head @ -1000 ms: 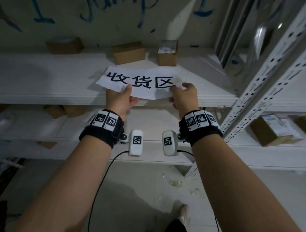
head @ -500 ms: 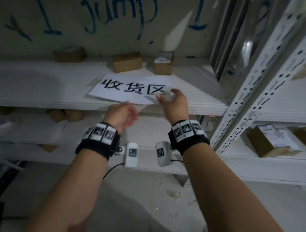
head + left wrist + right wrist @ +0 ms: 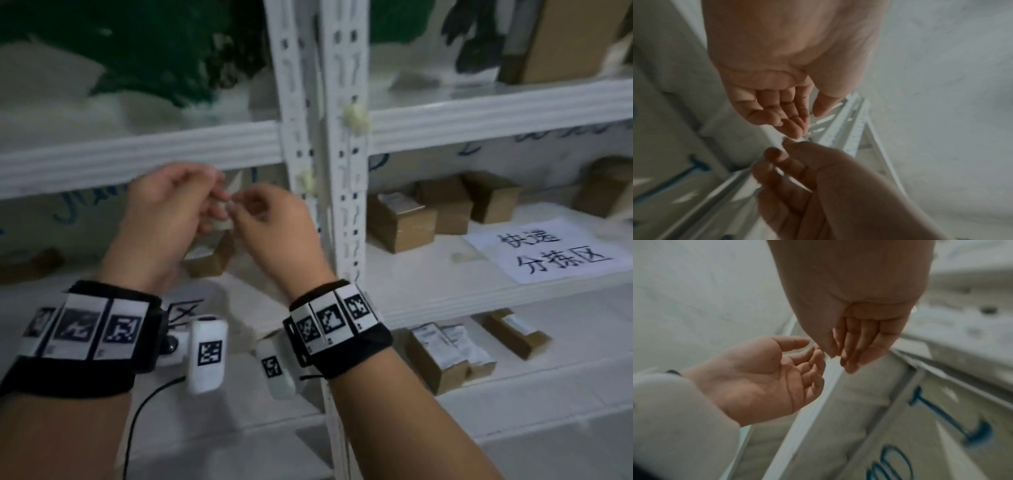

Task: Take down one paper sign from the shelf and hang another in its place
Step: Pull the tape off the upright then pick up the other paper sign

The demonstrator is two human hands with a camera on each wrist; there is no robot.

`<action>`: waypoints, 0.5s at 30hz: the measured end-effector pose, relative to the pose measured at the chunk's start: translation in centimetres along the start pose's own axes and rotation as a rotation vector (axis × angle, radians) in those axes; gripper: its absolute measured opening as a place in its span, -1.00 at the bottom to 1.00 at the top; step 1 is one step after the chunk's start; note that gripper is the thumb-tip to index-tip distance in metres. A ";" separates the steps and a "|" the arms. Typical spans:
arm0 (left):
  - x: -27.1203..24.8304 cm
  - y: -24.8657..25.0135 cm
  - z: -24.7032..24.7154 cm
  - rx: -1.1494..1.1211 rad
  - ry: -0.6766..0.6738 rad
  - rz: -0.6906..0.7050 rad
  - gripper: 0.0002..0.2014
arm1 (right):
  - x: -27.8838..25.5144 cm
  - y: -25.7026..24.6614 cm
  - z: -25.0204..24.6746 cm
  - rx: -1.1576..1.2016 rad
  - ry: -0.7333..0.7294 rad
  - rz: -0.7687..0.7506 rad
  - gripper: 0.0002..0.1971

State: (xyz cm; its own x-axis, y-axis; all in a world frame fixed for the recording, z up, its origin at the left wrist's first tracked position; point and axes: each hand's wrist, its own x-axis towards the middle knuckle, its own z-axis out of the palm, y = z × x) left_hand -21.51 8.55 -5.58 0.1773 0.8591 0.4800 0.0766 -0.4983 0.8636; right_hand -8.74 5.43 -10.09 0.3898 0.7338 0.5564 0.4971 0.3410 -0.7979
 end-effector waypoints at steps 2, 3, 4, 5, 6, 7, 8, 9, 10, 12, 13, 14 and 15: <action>0.4 3.6 3.4 0.078 -0.011 0.159 -0.89 | 1.2 -0.9 -4.3 0.070 0.188 -0.099 -0.88; 0.5 5.0 4.9 0.138 -0.005 0.241 -0.90 | 1.6 -1.1 -6.2 0.085 0.299 -0.141 -0.89; 0.7 6.2 6.3 0.192 -0.004 0.318 -0.91 | 2.0 -1.1 -8.0 0.093 0.406 -0.184 -0.88; 0.9 7.2 7.4 0.237 -0.008 0.387 -0.91 | 2.4 -1.0 -9.5 0.094 0.495 -0.230 -0.86; 1.1 7.9 8.4 0.275 -0.013 0.449 -0.92 | 2.9 -0.6 -10.5 0.081 0.554 -0.270 -0.83; 1.4 8.4 9.3 0.314 -0.018 0.499 -0.91 | 3.5 -0.1 -11.3 0.047 0.576 -0.302 -0.79; 1.7 8.7 10.1 0.357 -0.019 0.540 -0.89 | 4.1 0.6 -11.8 -0.002 0.558 -0.313 -0.74; 2.1 8.8 10.8 0.405 -0.016 0.576 -0.87 | 4.8 1.4 -11.9 -0.052 0.520 -0.312 -0.70; 2.5 8.8 11.5 0.459 -0.017 0.616 -0.83 | 5.4 2.0 -11.8 -0.091 0.488 -0.314 -0.68; 3.3 8.4 12.7 0.559 -0.046 0.695 -0.78 | 6.1 2.9 -11.3 -0.129 0.511 -0.355 -0.77; 3.7 8.0 13.2 0.596 -0.063 0.731 -0.77 | 6.2 3.2 -11.1 -0.134 0.550 -0.374 -0.83; 4.1 7.6 13.5 0.625 -0.068 0.763 -0.78 | 6.3 3.4 -11.0 -0.131 0.585 -0.379 -0.86; 4.4 7.3 13.7 0.644 -0.061 0.793 -0.80 | 6.3 3.7 -11.0 -0.123 0.606 -0.375 -0.87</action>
State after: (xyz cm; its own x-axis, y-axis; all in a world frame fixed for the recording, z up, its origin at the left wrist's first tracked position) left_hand -6.72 7.11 0.74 0.4548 0.2568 0.8528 0.4253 -0.9039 0.0454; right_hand 4.03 4.84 -6.97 0.5193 0.1135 0.8470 0.7516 0.4111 -0.5159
